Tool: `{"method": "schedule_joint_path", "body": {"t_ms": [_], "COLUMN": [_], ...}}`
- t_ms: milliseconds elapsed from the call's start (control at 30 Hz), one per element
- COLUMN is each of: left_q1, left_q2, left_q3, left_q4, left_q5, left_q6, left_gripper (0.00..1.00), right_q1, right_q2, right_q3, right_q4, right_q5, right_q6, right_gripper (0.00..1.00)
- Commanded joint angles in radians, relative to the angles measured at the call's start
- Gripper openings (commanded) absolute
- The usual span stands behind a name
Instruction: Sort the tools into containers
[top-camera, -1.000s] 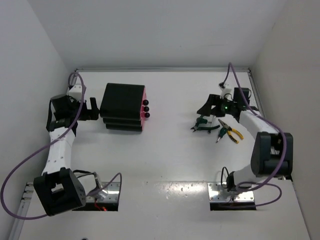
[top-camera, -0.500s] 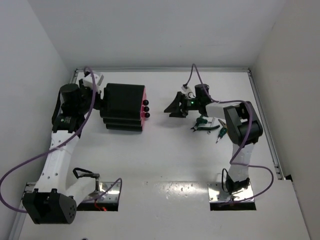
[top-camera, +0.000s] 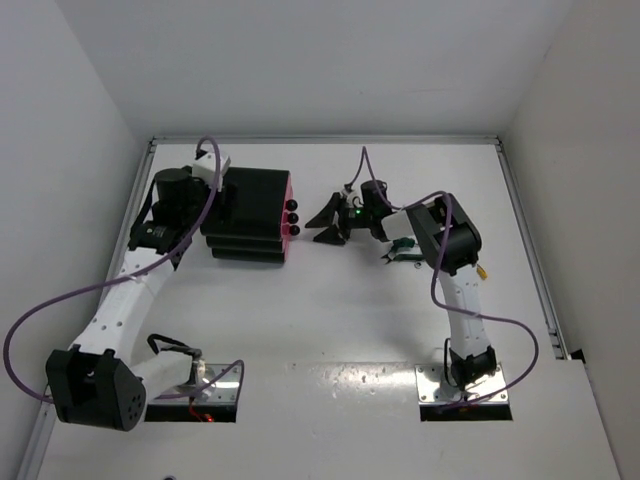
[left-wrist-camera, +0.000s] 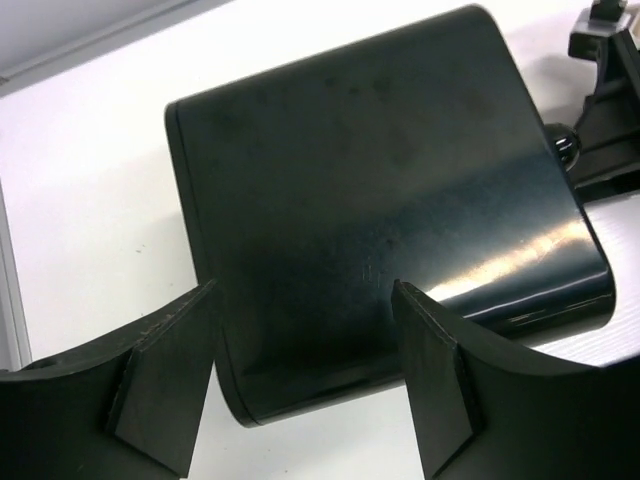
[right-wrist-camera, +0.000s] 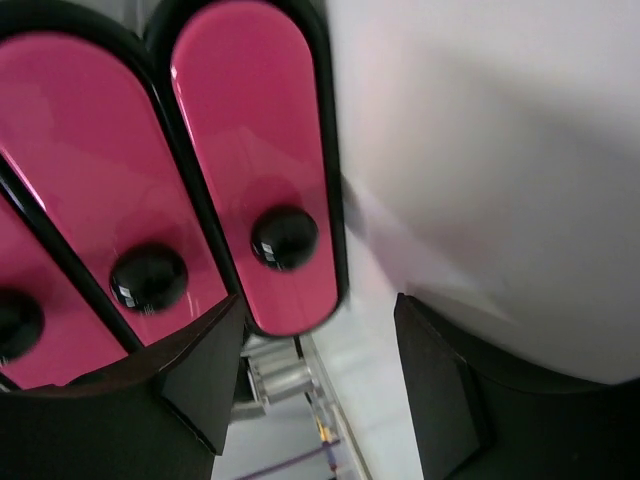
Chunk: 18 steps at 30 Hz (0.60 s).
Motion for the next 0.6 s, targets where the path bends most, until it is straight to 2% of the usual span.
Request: {"method": "schedule_joint_path", "body": {"t_ms": [0, 67, 367, 567], "left_q1": [-0.015, -0.024, -0.025, -0.025], "left_q2": [0.017, 0.038, 0.069, 0.087], "left_q3": [-0.013, -0.013, -0.042, -0.042], "left_q4": [0.048, 0.057, 0.057, 0.057], "left_q5": [-0.051, -0.061, -0.091, -0.081], "left_q6": [-0.008, -0.008, -0.017, -0.017], "left_gripper": [0.73, 0.69, 0.69, 0.69], "right_q1": [0.033, 0.051, 0.091, 0.091], "right_q2": [0.038, 0.073, 0.136, 0.136], "right_q3": [0.078, 0.113, 0.155, 0.135], "right_q4": [0.112, 0.123, 0.155, 0.155], "right_q5": [0.019, 0.019, 0.028, 0.028], "right_q6": [0.086, 0.106, 0.152, 0.152], "right_gripper": [0.62, 0.62, 0.61, 0.5]}}
